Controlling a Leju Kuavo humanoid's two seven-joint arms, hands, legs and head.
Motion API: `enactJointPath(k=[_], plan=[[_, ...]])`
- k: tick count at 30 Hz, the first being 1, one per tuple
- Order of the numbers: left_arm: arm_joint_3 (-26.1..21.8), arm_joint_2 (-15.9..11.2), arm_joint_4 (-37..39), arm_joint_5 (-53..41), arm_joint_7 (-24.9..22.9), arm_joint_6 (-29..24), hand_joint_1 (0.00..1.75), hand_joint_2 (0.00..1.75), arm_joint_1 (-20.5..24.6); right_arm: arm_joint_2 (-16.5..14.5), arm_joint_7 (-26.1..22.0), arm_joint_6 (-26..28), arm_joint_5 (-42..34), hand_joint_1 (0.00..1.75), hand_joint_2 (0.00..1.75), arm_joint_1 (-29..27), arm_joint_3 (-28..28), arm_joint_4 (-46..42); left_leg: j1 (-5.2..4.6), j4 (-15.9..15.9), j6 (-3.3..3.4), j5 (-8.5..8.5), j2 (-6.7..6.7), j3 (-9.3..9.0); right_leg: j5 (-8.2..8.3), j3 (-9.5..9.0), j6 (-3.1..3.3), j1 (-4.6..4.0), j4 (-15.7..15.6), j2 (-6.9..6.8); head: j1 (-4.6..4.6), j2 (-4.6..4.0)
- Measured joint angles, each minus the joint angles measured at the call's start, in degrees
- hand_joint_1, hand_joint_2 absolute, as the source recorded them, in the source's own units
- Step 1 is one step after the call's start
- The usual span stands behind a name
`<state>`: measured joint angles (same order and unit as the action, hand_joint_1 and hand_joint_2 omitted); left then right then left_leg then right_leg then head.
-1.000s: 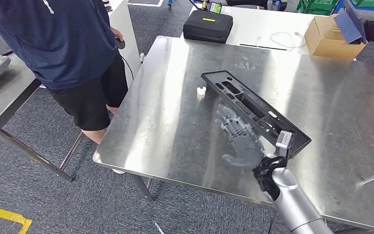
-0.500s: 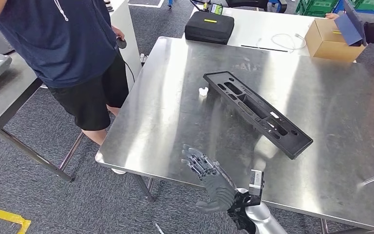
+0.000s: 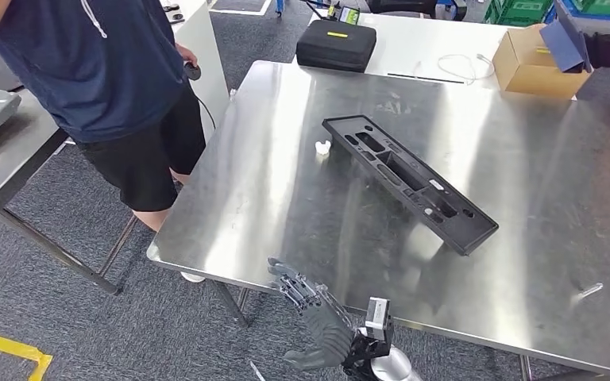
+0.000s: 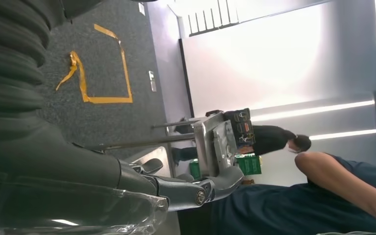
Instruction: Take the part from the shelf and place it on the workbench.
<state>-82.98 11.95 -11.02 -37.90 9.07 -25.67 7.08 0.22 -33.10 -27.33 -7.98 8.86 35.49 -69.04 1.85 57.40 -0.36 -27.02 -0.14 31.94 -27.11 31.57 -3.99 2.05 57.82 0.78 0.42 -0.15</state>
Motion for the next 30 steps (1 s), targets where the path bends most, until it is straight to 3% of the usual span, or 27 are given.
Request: enactJointPath(k=[2, 5, 7, 8, 10, 12, 13, 15, 17, 20, 21, 22, 23, 24, 26, 27, 28, 30], plan=[[0.1, 0.0, 0.0, -0.1, 0.0, 0.1, 0.00, 0.00, 0.0, -0.3, 0.0, 0.2, 0.2, 0.00, 1.75, -0.1, 0.0, 0.1, 0.29, 2.3, -0.19, -2.24, 0.01, 1.12, 0.51, 0.49, 1.26, 0.07, -0.1, -0.03, 0.21, 0.00], [0.4, 0.0, 0.0, -0.3, 0.0, 0.6, 0.00, 0.00, 0.0, -0.6, 0.0, 0.7, 0.5, 0.00, 1.75, -0.5, -0.3, 0.2, 0.21, 12.3, -0.13, -8.69, 0.12, 5.11, 1.26, 1.62, 2.80, -0.67, -0.1, -0.19, 0.38, 0.00], [0.7, 0.0, 0.0, -0.4, 0.0, 0.9, 0.00, 0.00, 0.0, -0.7, 0.0, 1.1, 0.9, 0.00, 1.75, -1.1, -0.5, 0.2, 0.18, 16.5, 0.08, -10.18, 0.16, 6.22, 1.82, 2.43, 3.40, -1.34, 0.0, -0.29, 0.37, 0.00], [0.7, 0.0, 0.0, -0.4, 0.0, 1.1, 0.00, 0.00, 0.0, -0.7, 0.1, 1.4, 1.1, 0.00, 1.75, -1.4, -0.6, 0.2, 0.13, 15.8, 0.34, -9.44, 0.16, 5.27, 2.10, 2.76, 3.52, -1.62, 0.0, -0.31, 0.37, 0.00], [0.8, 0.0, 0.0, -0.5, 0.0, 1.4, 0.00, 0.00, 0.0, -0.8, 0.1, 1.9, 1.5, 0.00, 1.75, -2.0, -1.0, 0.1, -0.20, 8.7, 1.32, -6.61, 0.24, 0.32, 2.70, 3.23, 3.45, -1.95, 0.0, -0.25, 0.38, 0.00], [0.9, -0.1, 0.0, -0.5, 0.0, 1.6, 0.00, 0.00, 0.2, -0.9, 0.2, 2.2, 1.7, 0.00, 1.75, -2.4, -1.5, -0.1, -0.79, 2.0, 2.04, -4.75, 0.23, -4.00, 3.33, 3.52, 2.98, -2.24, 0.0, -0.21, 0.27, 0.00], [1.0, -0.2, 0.0, -0.5, 0.0, 1.6, 0.00, 0.00, 0.2, -1.0, 0.2, 2.3, 1.9, 0.00, 1.75, -2.6, -1.6, -0.2, -1.10, 0.5, 2.20, -4.48, 0.22, -4.81, 3.64, 3.60, 2.61, -2.24, 0.0, -0.23, 0.23, 0.00], [1.0, -0.2, 0.0, -0.5, 0.0, 1.6, 0.00, 0.00, 0.2, -1.0, 0.3, 2.4, 2.1, 0.00, 1.75, -2.8, -1.9, -0.5, -1.50, -0.1, 2.50, -3.70, 0.13, -4.38, 4.31, 3.73, 1.70, -2.13, -0.2, -0.32, 0.14, 0.00], [1.0, -0.2, 0.0, -0.5, 0.0, 1.6, 0.00, 0.00, 0.2, -1.1, 0.3, 2.4, 2.3, 0.00, 1.75, -3.1, -2.1, -0.7, -1.46, -0.8, 3.18, -2.43, -0.13, -3.59, 3.22, 4.64, 1.36, -1.99, 1.0, -0.40, 0.08, 0.00], [1.0, -0.2, 0.0, -0.5, 0.0, 1.7, 0.00, 0.00, 0.2, -1.1, 0.4, 2.5, 2.3, 0.00, 1.75, -3.4, -2.6, -0.7, -1.33, -1.1, 3.85, -0.55, -0.56, -1.57, -3.47, 7.67, 1.97, -1.82, 9.9, -0.43, -0.27, 0.00], [1.0, -0.2, 0.0, -0.4, 0.0, 1.7, 0.00, 0.00, 0.2, -1.0, 0.4, 2.6, 2.3, 0.00, 1.75, -3.5, -2.7, -0.7, -1.34, -1.1, 3.82, 0.01, -0.67, -0.83, -5.09, 8.35, 1.82, -1.72, 13.4, -0.43, -0.31, 0.01], [1.0, -0.2, 0.0, -0.4, 0.0, 1.7, 0.00, 0.00, 0.1, -1.0, 0.4, 2.6, 2.3, 0.00, 1.75, -3.6, -2.8, -0.7, -1.32, -1.1, 3.73, 0.56, -0.80, -0.16, -5.67, 8.35, 1.37, -1.57, 15.5, -0.44, -0.33, 0.01], [1.0, -0.2, 0.1, -0.3, 0.0, 1.7, 0.00, 0.00, 0.1, -1.0, 0.4, 2.6, 2.3, 0.00, 1.75, -3.7, -2.9, -0.8, -1.28, -1.0, 3.58, 1.09, -0.89, 0.50, -5.30, 7.37, 0.69, -1.37, 15.7, -0.46, -0.36, 0.01], [1.0, -0.2, 0.1, -0.3, 0.0, 1.7, 0.00, 0.00, 0.1, -1.0, 0.5, 2.7, 2.3, 0.00, 1.75, -3.8, -2.9, -0.8, -1.23, -0.9, 3.38, 1.60, -0.95, 1.10, -4.29, 5.28, -0.09, -1.12, 13.6, -0.50, -0.36, 0.02], [1.0, -0.2, 0.1, -0.3, 0.0, 1.7, 0.00, 0.00, 0.1, -1.1, 0.5, 2.7, 2.4, 0.00, 1.75, -3.8, -3.0, -0.8, -1.24, -0.6, 2.82, 2.39, -0.96, 2.12, -2.72, -1.05, -1.05, -0.74, 5.2, -0.66, -0.40, 0.02], [1.0, -0.2, 0.1, -0.3, 0.0, 1.6, 0.00, 0.00, 0.1, -1.1, 0.5, 2.7, 2.5, 0.00, 1.75, -3.8, -3.0, -0.9, -1.32, -0.3, 2.47, 2.73, -0.95, 2.49, -2.63, -3.60, -0.99, -0.77, 1.5, -0.68, -0.37, 0.02], [1.0, -0.2, 0.1, -0.3, -0.1, 1.6, 0.00, 0.00, 0.1, -1.2, 0.6, 2.8, 2.6, 0.00, 1.75, -3.7, -3.1, -0.9, -1.43, -0.1, 2.11, 3.04, -0.96, 2.73, -2.87, -5.02, -0.72, -0.88, -0.9, -0.68, -0.35, 0.01], [1.0, -0.2, 0.1, -0.3, -0.2, 1.4, 0.00, 0.00, 0.1, -1.3, 0.7, 2.8, 3.0, 0.00, 1.75, -3.8, -3.1, -0.9, -1.44, 0.0, 1.43, 3.67, -0.98, 2.96, -3.06, -4.98, 0.20, -1.14, -1.9, -0.61, -0.24, 0.01]])
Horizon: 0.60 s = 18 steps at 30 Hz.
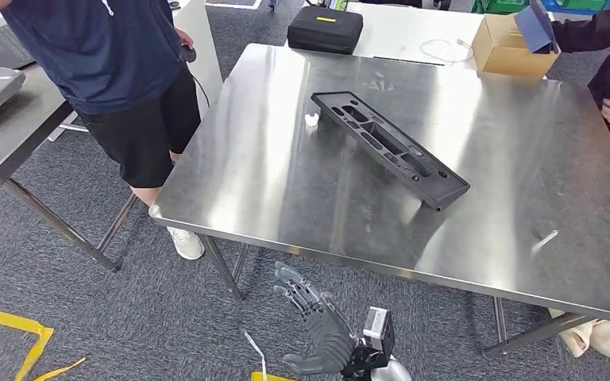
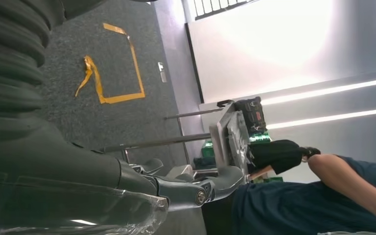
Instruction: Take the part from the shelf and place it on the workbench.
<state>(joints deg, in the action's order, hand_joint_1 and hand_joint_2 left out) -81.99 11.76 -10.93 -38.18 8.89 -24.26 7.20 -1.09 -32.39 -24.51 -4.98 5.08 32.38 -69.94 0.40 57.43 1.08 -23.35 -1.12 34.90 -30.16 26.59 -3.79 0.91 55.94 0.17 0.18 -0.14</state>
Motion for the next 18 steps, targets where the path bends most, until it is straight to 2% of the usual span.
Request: enactJointPath(k=[1, 2, 3, 5, 6, 7, 8, 9, 11, 12, 13, 14, 16, 17, 18], plan=[[0.0, 0.0, 0.0, 0.0, -0.1, -0.1, 0.00, 0.00, 0.0, -0.1, 0.1, 0.1, 0.2, 0.00, 1.75, 0.0, 0.0, 0.0, 0.15, 0.2, -0.31, -0.12, 0.11, 0.19, 0.26, 0.42, 0.54, 0.17, 0.0, -0.05, -0.01, -0.01], [0.0, 0.0, 0.0, 0.0, -0.2, -0.2, 0.00, 0.00, 0.0, -0.1, 0.2, 0.2, 0.5, 0.00, 1.75, 0.0, 0.0, 0.0, 0.32, 1.0, -0.56, -1.18, 0.27, 0.60, 0.66, 0.80, 1.31, 0.31, 0.1, -0.12, 0.01, 0.00], [0.0, 0.0, 0.0, 0.0, -0.3, -0.2, 0.00, 0.00, 0.0, -0.3, 0.3, 0.5, 0.9, 0.00, 1.75, 0.0, 0.0, 0.0, 0.44, 2.7, -0.78, -3.12, 0.48, 1.29, 1.13, 1.25, 2.09, 0.44, 0.0, -0.18, 0.07, 0.00], [0.0, 0.0, 0.0, 0.0, -0.4, -0.3, 0.00, 0.00, 0.0, -0.5, 0.4, 0.9, 1.5, 0.00, 1.75, 0.0, 0.0, 0.0, 0.59, 9.4, -1.11, -8.74, 0.88, 3.43, 2.19, 2.29, 3.17, 0.30, 0.0, -0.30, 0.17, 0.00], [0.0, 0.0, 0.0, 0.0, -0.5, -0.4, 0.00, 0.00, 0.0, -0.6, 0.4, 1.1, 1.6, 0.00, 1.75, 0.0, 0.0, 0.0, 0.63, 13.1, -1.24, -10.71, 0.98, 4.38, 2.73, 2.87, 3.35, 0.16, 0.1, -0.33, 0.22, 0.00], [0.0, 0.0, 0.0, 0.0, -0.5, -0.4, 0.00, 0.00, 0.0, -0.7, 0.5, 1.2, 1.7, 0.00, 1.75, 0.0, 0.0, 0.0, 0.68, 15.7, -1.32, -11.51, 1.04, 4.75, 3.28, 3.48, 3.36, 0.03, 0.2, -0.36, 0.22, -0.01], [0.0, 0.0, 0.0, 0.0, -0.6, -0.5, 0.00, 0.00, 0.0, -0.7, 0.5, 1.2, 1.8, 0.00, 1.75, -0.1, -0.1, 0.0, 0.73, 16.7, -1.33, -11.12, 1.05, 4.30, 3.76, 4.14, 3.28, -0.07, 0.3, -0.36, 0.23, 0.00], [0.0, 0.0, 0.0, -0.1, -0.6, -0.6, 0.00, 0.00, 0.0, -0.7, 0.5, 1.2, 1.9, 0.00, 1.75, -0.1, -0.1, 0.0, 0.79, 15.3, -1.28, -9.79, 1.04, 2.69, 4.16, 4.70, 3.11, -0.12, 0.4, -0.35, 0.23, 0.00], [0.0, 0.0, 0.0, -0.1, -0.9, -0.8, 0.00, 0.00, 0.0, -0.8, 0.6, 1.3, 2.2, 0.00, 1.75, -0.1, -0.1, 0.0, 0.92, 7.8, -1.13, -7.31, 1.11, -2.83, 4.69, 5.51, 2.62, -0.21, 0.7, -0.33, 0.25, 0.00], [0.0, 0.0, 0.0, -0.1, -1.0, -1.0, 0.00, 0.00, 0.1, -0.8, 0.7, 1.4, 2.4, 0.00, 1.75, 0.0, -0.1, 0.0, 0.90, 4.0, -0.99, -6.80, 1.27, -5.37, 4.94, 5.81, 2.25, -0.33, 0.9, -0.32, 0.21, 0.00], [0.0, 0.1, 0.1, -0.2, -1.2, -1.2, 0.00, 0.00, 0.2, -0.9, 0.7, 1.5, 2.6, 0.00, 1.75, 0.1, -0.1, 0.0, 0.81, 1.4, -0.83, -6.78, 1.42, -6.89, 5.22, 6.04, 1.85, -0.48, 1.1, -0.34, 0.17, 0.00], [0.0, 0.1, 0.1, -0.2, -1.4, -1.5, 0.00, 0.00, 0.3, -1.0, 0.8, 1.6, 2.8, 0.00, 1.75, 0.2, -0.1, 0.0, 0.62, 0.2, -0.60, -6.97, 1.56, -7.42, 5.55, 6.25, 1.46, -0.59, 1.2, -0.36, 0.15, 0.00], [0.0, 0.2, 0.2, -0.3, -1.7, -2.0, 0.00, 0.00, 0.3, -1.2, 0.9, 1.8, 3.3, 0.00, 1.75, 0.3, 0.0, 0.1, 0.34, 0.0, 0.33, -6.33, 1.45, -6.54, 6.19, 6.78, 0.64, -0.55, 1.3, -0.39, 0.09, -0.01], [0.0, 0.3, 0.2, -0.3, -1.8, -2.3, 0.00, 0.00, 0.3, -1.3, 0.9, 1.8, 3.5, 0.00, 1.75, 0.3, 0.0, 0.1, 0.24, -0.1, 0.96, -5.78, 1.32, -5.96, 5.75, 7.39, 0.51, -0.45, 1.8, -0.36, 0.08, -0.01], [0.0, 0.3, 0.2, -0.3, -2.0, -2.5, 0.00, 0.00, 0.4, -1.4, 1.0, 1.9, 3.7, 0.00, 1.75, 0.3, 0.0, 0.2, 0.21, -0.2, 1.61, -5.11, 1.15, -5.22, 4.41, 8.32, 0.62, -0.37, 3.2, -0.32, -0.07, -0.01]])
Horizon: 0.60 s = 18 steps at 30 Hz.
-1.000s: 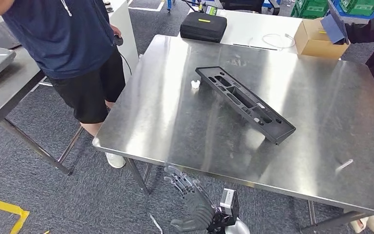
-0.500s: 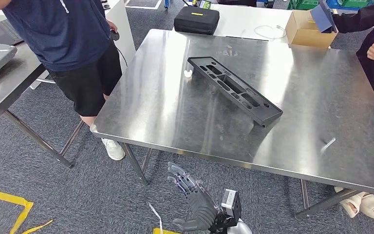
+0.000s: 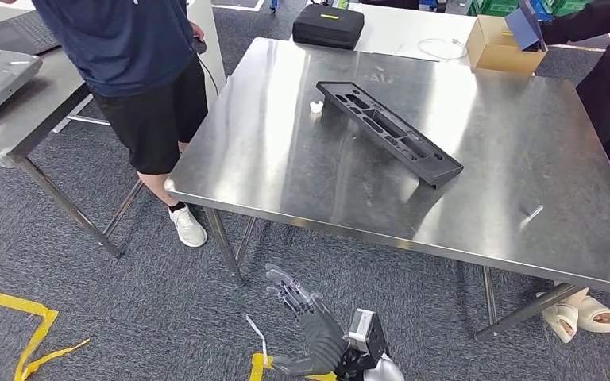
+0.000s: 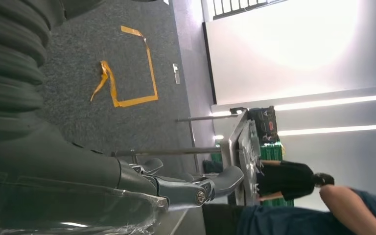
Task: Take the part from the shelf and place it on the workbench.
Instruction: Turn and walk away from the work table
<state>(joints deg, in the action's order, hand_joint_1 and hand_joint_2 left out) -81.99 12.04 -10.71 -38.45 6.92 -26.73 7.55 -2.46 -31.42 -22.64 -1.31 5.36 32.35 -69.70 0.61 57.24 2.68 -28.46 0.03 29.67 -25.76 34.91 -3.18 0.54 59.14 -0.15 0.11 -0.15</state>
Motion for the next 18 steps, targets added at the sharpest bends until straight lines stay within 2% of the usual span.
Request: enactJointPath(k=[1, 3, 4, 5, 6, 7, 8, 9, 10, 11, 12, 13, 14, 15, 16, 18], plan=[[0.0, 0.0, 0.0, 0.0, -0.1, -0.2, 0.00, 0.00, 0.0, 0.0, 0.0, 0.0, 0.2, 0.00, 1.75, 0.0, 0.0, 0.1, -0.04, 0.0, 0.49, 0.70, -0.15, 0.80, -2.17, 1.15, 0.33, 0.06, 2.5, 0.03, -0.11, 0.01], [0.0, 0.0, 0.0, 0.0, -0.1, -0.4, 0.00, 0.00, 0.1, -0.1, 0.1, 0.1, 0.4, 0.00, 1.75, 0.1, 0.0, 0.4, -0.32, 0.0, 0.90, 2.03, -0.32, 2.51, -6.89, 3.42, 0.89, 0.12, 9.9, 0.04, -0.38, 0.02], [0.0, 0.0, 0.0, 0.0, -0.2, -0.4, 0.00, 0.00, 0.1, -0.2, 0.1, 0.1, 0.5, 0.00, 1.75, 0.2, 0.0, 0.6, -0.45, 0.0, 0.95, 2.71, -0.40, 3.42, -8.03, 3.87, 0.77, 0.10, 13.0, 0.04, -0.37, 0.02], [0.0, 0.0, 0.0, 0.0, -0.3, -0.5, 0.00, 0.00, 0.1, -0.2, 0.1, 0.2, 0.6, 0.00, 1.75, 0.3, 0.0, 0.7, -0.56, 0.1, 0.96, 3.37, -0.48, 4.30, -8.09, 3.54, 0.39, 0.08, 14.6, 0.04, -0.38, 0.02], [0.0, 0.0, 0.0, 0.0, -0.3, -0.6, 0.00, 0.00, 0.1, -0.3, 0.1, 0.3, 0.6, 0.00, 1.75, 0.4, 0.0, 0.9, -0.63, 0.1, 0.91, 4.03, -0.53, 5.15, -7.20, 2.17, -0.12, 0.05, 14.1, 0.04, -0.37, 0.02], [0.0, 0.1, 0.0, 0.0, -0.4, -0.6, 0.00, 0.00, 0.1, -0.4, 0.2, 0.3, 0.7, 0.00, 1.75, 0.5, 0.0, 1.1, -0.66, 0.1, 0.81, 4.67, -0.54, 5.91, -5.89, -0.22, -0.56, 0.03, 11.5, 0.04, -0.37, 0.02], [0.0, 0.1, 0.0, 0.0, -0.5, -0.7, 0.00, 0.00, 0.2, -0.5, 0.2, 0.4, 0.7, 0.00, 1.75, 0.8, 0.0, 1.2, -0.67, 0.2, 0.64, 5.27, -0.53, 6.49, -5.05, -3.39, -0.69, -0.01, 7.2, 0.04, -0.37, 0.02], [0.0, 0.2, 0.0, 0.0, -0.5, -0.7, 0.00, 0.00, 0.2, -0.7, 0.3, 0.4, 0.7, 0.00, 1.75, 1.1, 0.0, 1.3, -0.73, 0.2, 0.39, 5.83, -0.52, 6.94, -4.91, -6.71, -0.48, -0.19, 2.4, 0.04, -0.36, 0.02], [0.0, 0.2, 0.0, 0.1, -0.6, -0.7, 0.00, 0.00, 0.3, -0.9, 0.3, 0.5, 0.8, 0.00, 1.75, 1.3, 0.0, 1.4, -0.76, 0.2, 0.08, 6.41, -0.53, 7.13, -5.11, -8.99, -0.07, -0.38, -1.3, 0.06, -0.28, 0.02], [0.0, 0.3, 0.0, 0.1, -0.6, -0.7, 0.00, 0.00, 0.3, -1.0, 0.4, 0.5, 0.8, 0.00, 1.75, 1.6, -0.1, 1.5, -0.75, 0.1, -0.25, 6.96, -0.55, 7.20, -5.53, -10.33, 0.39, -0.60, -3.6, 0.12, -0.27, 0.01], [0.0, 0.4, 0.0, 0.1, -0.6, -0.7, 0.00, 0.00, 0.4, -1.1, 0.6, 0.7, 1.0, 0.00, 1.75, 1.8, -0.1, 1.6, -0.72, 0.0, -0.62, 7.49, -0.56, 7.21, -5.59, -10.59, 0.84, -0.83, -4.5, 0.18, -0.24, 0.01], [0.0, 0.4, 0.0, 0.2, -0.6, -0.6, 0.00, 0.00, 0.4, -1.2, 0.9, 1.0, 1.3, 0.00, 1.75, 1.9, -0.1, 1.8, -0.61, -0.2, -0.99, 7.91, -0.53, 7.23, -5.10, -10.12, 1.27, -0.70, -4.4, 0.21, -0.20, 0.00], [0.0, 0.4, 0.0, 0.2, -0.6, -0.5, 0.00, 0.00, 0.4, -1.2, 1.3, 1.4, 1.8, 0.00, 1.75, 2.0, -0.1, 2.2, -0.47, 0.1, -1.34, 7.54, -0.42, 7.51, -4.60, -9.77, 1.72, -0.53, -4.4, 0.17, -0.20, -0.01], [0.0, 0.5, 0.0, 0.3, -0.6, -0.3, 0.00, 0.00, 0.3, -1.3, 1.7, 1.8, 2.3, 0.00, 1.75, 2.1, -0.1, 2.7, -0.35, 1.1, -1.70, 6.05, -0.30, 7.96, -3.95, -9.25, 2.33, -0.34, -4.5, 0.08, -0.06, -0.01], [0.0, 0.5, 0.0, 0.4, -0.5, -0.1, 0.00, 0.00, 0.3, -1.3, 2.1, 2.1, 2.7, 0.00, 1.75, 2.3, -0.2, 3.4, -0.22, 3.2, -2.03, 3.48, -0.17, 8.66, -3.24, -8.60, 2.82, -0.14, -4.6, -0.01, 0.09, 0.00], [0.0, 0.4, 0.0, 0.6, -0.4, 0.3, 0.00, 0.00, 0.3, -1.4, 2.3, 2.4, 3.3, 0.00, 1.75, 2.6, -0.4, 5.2, -0.02, 10.3, -2.62, -2.62, -0.04, 10.41, -1.91, -7.14, 3.35, -0.23, -4.5, -0.17, 0.29, 0.01]])
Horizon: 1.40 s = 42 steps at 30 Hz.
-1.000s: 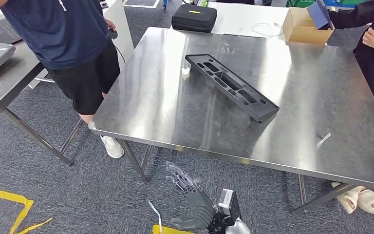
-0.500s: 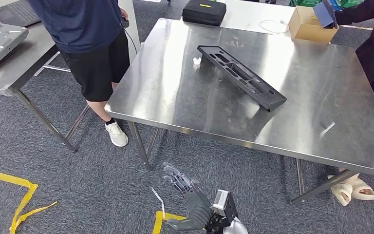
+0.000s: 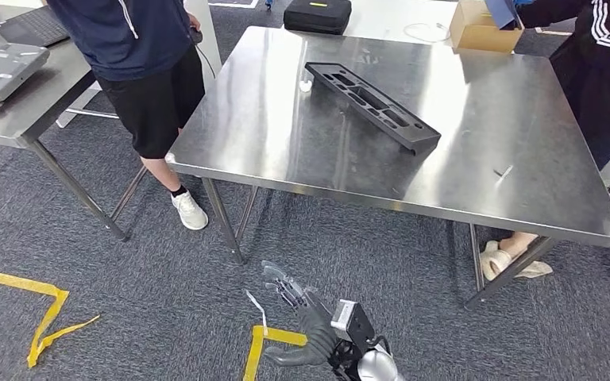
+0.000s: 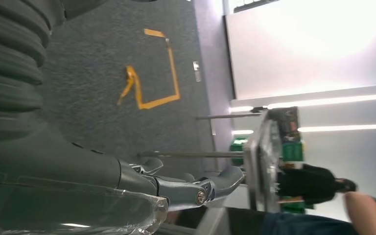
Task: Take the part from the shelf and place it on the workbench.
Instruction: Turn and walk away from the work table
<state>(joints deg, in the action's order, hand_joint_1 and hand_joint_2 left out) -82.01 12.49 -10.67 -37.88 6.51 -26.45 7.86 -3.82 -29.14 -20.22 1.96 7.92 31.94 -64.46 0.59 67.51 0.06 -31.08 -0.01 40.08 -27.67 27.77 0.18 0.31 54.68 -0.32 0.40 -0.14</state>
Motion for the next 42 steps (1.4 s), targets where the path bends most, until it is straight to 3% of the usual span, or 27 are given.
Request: enactJointPath(k=[1, 2, 3, 5, 7, 9, 11, 13, 15, 16, 17, 18, 19, 20, 22, 23, 26, 28, 30, 31, 32, 33, 34, 36, 38, 40, 42], plan=[[0.0, 0.0, 0.0, 0.0, 0.1, 0.2, 0.00, 0.00, 0.0, 0.0, 0.0, 0.0, 0.2, 0.00, 1.75, 0.1, -0.2, 0.9, 0.08, 3.6, -0.24, -1.62, 0.02, 0.61, 0.66, 0.77, -0.02, -0.06, 0.1, -0.06, 0.02, 0.00], [0.0, 0.0, 0.0, 0.0, 0.1, 0.2, 0.00, 0.00, 0.0, 0.0, -0.1, 0.0, 0.3, 0.00, 1.75, 0.1, -0.4, 1.7, 0.18, 5.9, -0.41, -1.75, 0.03, 0.62, 1.31, 1.59, -0.14, -0.10, 0.2, -0.13, 0.01, 0.00], [0.0, 0.0, 0.0, 0.0, 0.1, 0.3, 0.00, 0.00, 0.0, 0.0, -0.1, 0.0, 0.3, 0.00, 1.75, 0.1, -0.6, 2.4, 0.31, 6.4, -0.52, -0.65, 0.02, -0.28, 1.89, 2.45, -0.32, -0.10, 0.4, -0.16, 0.02, 0.00], [0.0, 0.0, 0.0, 0.0, 0.2, 0.3, 0.00, 0.00, 0.0, 0.0, -0.2, 0.0, 0.3, 0.00, 1.75, 0.1, -0.8, 3.2, 0.62, 1.2, -0.62, 2.24, 0.04, -5.12, 2.80, 4.20, -0.86, -0.02, 1.1, -0.14, 0.02, 0.00], [0.0, 0.0, 0.0, 0.0, 0.2, 0.5, 0.00, 0.00, 0.1, 0.0, 0.1, 0.2, 0.7, 0.00, 1.75, 0.2, -1.0, 3.9, 0.58, -7.0, -0.42, 2.17, 0.31, -10.71, 3.51, 5.46, -1.63, -0.09, 1.7, -0.14, 0.02, 0.00], [0.0, 0.0, 0.0, 0.1, 0.3, 0.9, 0.00, 0.00, 0.1, 0.0, 1.4, 1.4, 2.3, 0.00, 1.75, 0.8, -1.1, 5.9, 0.11, -10.7, 0.22, 1.25, 0.55, -12.68, 4.35, 6.02, -2.55, -0.12, 1.8, -0.17, -0.01, 0.01], [0.0, -0.1, 0.0, 0.2, 0.4, 1.7, 0.00, 0.00, 0.0, 0.1, 3.5, 4.2, 5.5, 0.00, 0.87, 1.6, -1.2, 10.6, -0.14, -11.3, 1.40, 2.13, 0.32, -12.05, 4.71, 6.42, -3.32, 0.00, 1.8, -0.15, 0.01, 0.01], [0.0, -0.2, 0.0, 0.4, 0.4, 2.6, 0.00, 0.00, 0.0, 0.2, 5.9, 8.2, 9.2, 0.00, 0.00, 2.4, -1.3, 17.1, -0.13, -11.9, 2.69, 3.42, 0.09, -11.04, 2.20, 7.86, -3.14, 0.08, 4.5, -0.03, -0.11, 0.01], [0.0, -0.3, 0.0, 0.5, 0.4, 3.1, 0.00, 0.00, -0.1, 0.3, 9.9, 12.6, 12.2, 0.00, 0.00, 3.1, -1.7, 24.2, -0.22, -11.8, 3.31, 4.57, 0.01, -9.76, -2.53, 10.26, -2.45, 0.18, 11.6, 0.12, -0.30, 0.01], [0.0, -0.4, 0.0, 0.5, 0.4, 3.2, 0.00, 0.00, -0.2, 0.5, 13.3, 14.8, 13.4, 0.00, 0.00, 3.3, -1.9, 27.7, -0.29, -11.8, 3.38, 5.11, -0.05, -9.04, -4.26, 11.17, -2.45, 0.23, 15.5, 0.16, -0.33, 0.01], [0.0, -0.5, 0.0, 0.5, 0.4, 3.1, 0.00, 0.00, -0.4, 0.7, 17.1, 16.7, 14.4, 0.00, 0.00, 3.3, -2.0, 30.9, -0.33, -11.8, 3.38, 5.60, -0.09, -8.35, -5.09, 11.46, -2.72, 0.27, 18.0, 0.18, -0.33, 0.01], [0.0, -0.6, 0.0, 0.5, 0.4, 3.0, 0.00, 0.00, -0.5, 1.0, 21.1, 18.4, 15.2, 0.00, 0.00, 3.2, -2.1, 33.9, -0.36, -11.7, 3.35, 6.05, -0.10, -7.72, -4.90, 10.75, -3.22, 0.34, 18.5, 0.18, -0.34, 0.01], [0.0, -0.6, 0.0, 0.5, 0.4, 2.9, 0.00, 0.00, -0.7, 1.4, 25.0, 19.8, 15.7, 0.00, 0.00, 3.0, -2.2, 36.7, -0.35, -11.7, 3.25, 6.45, -0.06, -7.16, -3.97, 8.97, -3.81, 0.43, 16.7, 0.17, -0.34, 0.01], [0.0, -0.7, 0.0, 0.5, 0.4, 2.7, 0.00, 0.00, -0.8, 1.9, 28.5, 20.7, 15.7, 0.00, 0.00, 2.8, -2.5, 39.2, -0.34, -11.5, 3.10, 6.77, -0.03, -6.69, -2.71, 6.20, -4.32, 0.52, 12.7, 0.16, -0.37, 0.01], [0.0, -0.8, 0.0, 0.4, 0.5, 2.3, 0.00, 0.00, -1.1, 3.0, 34.8, 21.7, 14.4, 0.00, 0.00, 2.4, -3.5, 43.2, -0.50, -11.2, 2.58, 7.35, -0.06, -5.90, -1.53, 0.65, -4.55, 0.45, 4.0, 0.18, -0.32, 0.00], [0.0, -0.8, 0.0, 0.4, 0.6, 2.2, 0.00, 0.00, -1.1, 3.5, 37.4, 22.0, 13.5, 0.00, 0.00, 2.1, -4.2, 44.8, -0.59, -11.1, 2.27, 7.69, -0.12, -5.62, -1.52, -0.93, -4.41, 0.32, 1.3, 0.22, -0.29, 0.00], [0.0, -0.9, 0.0, 0.4, 0.8, 1.9, 0.00, 0.00, -1.2, 4.6, 42.4, 23.4, 11.4, 0.00, 0.00, 0.5, -6.3, 48.5, -0.64, -10.8, 1.44, 8.31, -0.12, -5.20, -1.37, -0.97, -3.55, 0.32, 0.2, 0.23, -0.26, 0.01], [0.0, -1.0, 0.0, 0.4, 1.0, 1.9, 0.00, 0.00, -1.3, 5.0, 44.1, 24.5, 10.4, 0.00, 0.00, -0.3, -7.5, 50.1, -0.47, -8.4, 0.89, 5.44, -0.07, -4.22, -0.60, -0.19, -2.23, 0.72, 0.2, 0.12, -0.13, 0.01], [0.0, -1.0, 0.0, 0.4, 1.1, 1.9, 0.00, 0.00, -1.2, 5.3, 45.1, 25.4, 9.6, 0.00, 0.00, -0.9, -8.7, 51.1, -0.32, -1.6, 0.45, -0.26, -0.05, -2.13, 0.39, 0.83, -1.07, 0.64, 0.3, 0.05, 0.06, 0.01], [0.0, -1.0, 0.0, 0.4, 1.2, 1.9, 0.00, 0.00, -1.2, 5.5, 45.3, 25.8, 9.3, 0.00, 0.00, -1.2, -9.2, 51.6, -0.28, 2.4, 0.33, -2.45, -0.04, -1.16, 0.93, 1.48, -0.78, 0.48, 0.3, -0.01, 0.11, 0.01], [0.0, -1.0, 0.0, 0.3, 1.2, 2.0, 0.00, 0.00, -1.2, 5.6, 45.5, 26.2, 9.0, 0.00, 0.00, -1.5, -9.6, 52.0, -0.24, 5.4, 0.27, -3.46, -0.04, -0.70, 1.45, 2.19, -0.68, 0.33, 0.4, -0.09, 0.11, 0.01], [0.0, -1.0, 0.0, 0.3, 1.2, 2.0, 0.00, 0.00, -1.2, 5.8, 45.5, 26.4, 8.8, 0.00, 0.00, -1.9, -10.0, 52.3, -0.19, 6.7, 0.30, -3.05, -0.04, -1.12, 1.95, 2.94, -0.68, 0.21, 0.5, -0.15, 0.11, 0.01], [0.0, -1.0, 0.0, 0.2, 1.2, 2.1, 0.00, 0.00, -1.2, 5.9, 45.5, 26.7, 8.6, 0.00, 0.00, -2.2, -10.4, 52.6, -0.14, 5.8, 0.41, -1.60, -0.04, -2.57, 2.42, 3.74, -0.77, 0.12, 0.8, -0.18, 0.10, 0.01], [0.0, -1.0, 0.0, 0.1, 1.3, 2.3, 0.00, 0.00, -1.0, 6.0, 45.4, 27.2, 8.3, 0.00, 0.00, -2.7, -11.1, 53.0, -0.11, -1.1, 0.78, 0.90, 0.08, -8.15, 3.24, 5.18, -1.13, -0.01, 1.4, -0.09, 0.14, 0.01], [0.0, -0.9, 0.0, 0.0, 1.3, 2.3, 0.00, 0.00, -0.6, 6.0, 45.2, 27.7, 7.9, 0.00, 0.00, -3.0, -11.7, 53.3, -0.32, -8.8, 1.16, 0.53, 0.31, -13.27, 4.05, 6.05, -1.77, -0.17, 1.8, -0.02, 0.04, 0.01], [0.0, -0.8, 0.0, -0.2, 1.2, 2.3, 0.00, 0.00, -0.4, 6.0, 44.9, 28.0, 7.7, 0.00, 0.00, -3.2, -12.2, 53.5, -0.77, -11.7, 1.62, -0.06, 0.42, -14.48, 5.05, 6.58, -2.55, -0.15, 1.9, -0.08, -0.04, 0.01], [0.0, -0.7, 0.0, -0.2, 1.2, 2.2, 0.00, 0.00, -0.4, 6.1, 44.9, 28.2, 7.6, 0.00, 0.00, -3.4, -12.5, 53.7, -0.86, -11.9, 2.60, 0.98, 0.12, -13.34, 4.88, 7.35, -3.08, 0.04, 2.5, -0.01, 0.07, 0.00]])
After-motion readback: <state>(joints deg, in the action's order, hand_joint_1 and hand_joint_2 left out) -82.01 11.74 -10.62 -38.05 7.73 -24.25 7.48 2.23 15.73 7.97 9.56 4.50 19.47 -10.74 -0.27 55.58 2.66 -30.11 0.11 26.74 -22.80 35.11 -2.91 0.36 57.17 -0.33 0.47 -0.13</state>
